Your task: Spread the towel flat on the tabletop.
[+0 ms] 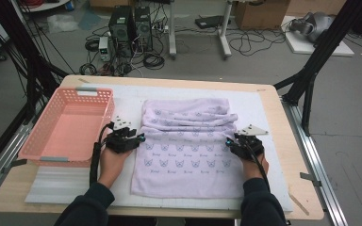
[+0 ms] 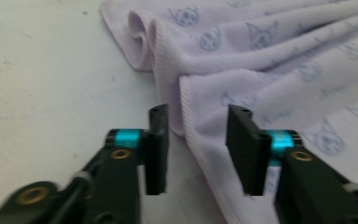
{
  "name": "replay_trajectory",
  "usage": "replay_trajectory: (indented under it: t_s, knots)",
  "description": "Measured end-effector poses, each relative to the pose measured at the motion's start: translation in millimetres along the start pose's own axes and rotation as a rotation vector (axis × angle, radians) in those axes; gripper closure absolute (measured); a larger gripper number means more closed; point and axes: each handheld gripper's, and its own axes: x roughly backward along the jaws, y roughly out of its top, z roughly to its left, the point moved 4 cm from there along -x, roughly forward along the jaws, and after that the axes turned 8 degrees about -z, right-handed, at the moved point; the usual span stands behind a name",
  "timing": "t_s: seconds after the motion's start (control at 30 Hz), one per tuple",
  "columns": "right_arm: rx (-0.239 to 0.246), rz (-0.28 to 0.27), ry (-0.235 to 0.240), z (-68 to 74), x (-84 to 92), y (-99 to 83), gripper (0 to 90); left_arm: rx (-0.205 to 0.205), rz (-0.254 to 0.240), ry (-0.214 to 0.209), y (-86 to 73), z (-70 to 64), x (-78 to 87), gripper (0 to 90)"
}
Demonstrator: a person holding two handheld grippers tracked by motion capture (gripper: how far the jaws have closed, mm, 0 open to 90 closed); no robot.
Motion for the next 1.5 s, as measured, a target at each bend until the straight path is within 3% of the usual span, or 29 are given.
replay_trajectory:
  t_s: [0.07,0.23,0.47,0.57,0.67,0.8,0.83,0.9,0.93,1.0,1.03,1.23,1.5]
  knots:
    - [-0.012,-0.015,0.024,0.7,11.8,-3.8,51.4,-0.012,0.005,-0.024,-4.8,-4.1,9.6,50.3]
    - [-0.011,-0.012,0.094,5.9,39.7,-16.2,47.3,0.011,0.012,-0.094,-24.0,-12.3,28.2,42.9]
    - [-0.016,0.018,0.128,14.1,78.1,-39.8,47.9,0.013,0.029,-0.153,-39.0,-26.0,48.7,42.7]
    - [-0.021,0.056,0.133,16.2,88.0,-50.9,49.8,0.027,0.054,-0.187,-48.7,-31.3,55.2,43.8]
    - [-0.047,0.049,0.178,19.0,95.2,-58.8,51.9,0.010,0.062,-0.199,-54.3,-36.5,60.6,44.9]
    - [-0.013,0.075,0.213,25.9,100.6,-65.2,58.7,-0.013,0.064,-0.203,-60.3,-42.0,69.9,49.0]
    - [-0.008,0.074,0.216,26.8,101.6,-65.5,62.8,-0.033,0.061,-0.198,-62.1,-44.7,72.0,50.1]
    - [-0.013,0.076,0.247,28.5,102.5,-65.8,74.2,-0.130,0.060,-0.168,-65.3,-50.9,76.2,56.5]
    - [-0.024,0.081,0.255,29.8,102.9,-65.8,79.3,-0.134,0.074,-0.177,-65.0,-52.7,77.8,63.5]
    - [-0.033,0.091,0.268,31.3,103.6,-65.3,83.9,-0.132,0.091,-0.199,-65.3,-56.1,80.9,85.6]
    - [-0.034,0.090,0.270,31.1,103.8,-65.3,84.6,-0.141,0.092,-0.195,-65.7,-57.1,81.8,86.4]
    - [-0.030,0.108,0.287,30.2,116.5,-69.5,86.3,-0.101,0.133,-0.241,-68.1,-53.4,96.7,87.2]
    - [-0.024,0.094,0.321,33.0,143.1,-74.7,88.5,-0.061,0.123,-0.308,-69.7,-54.2,121.7,87.3]
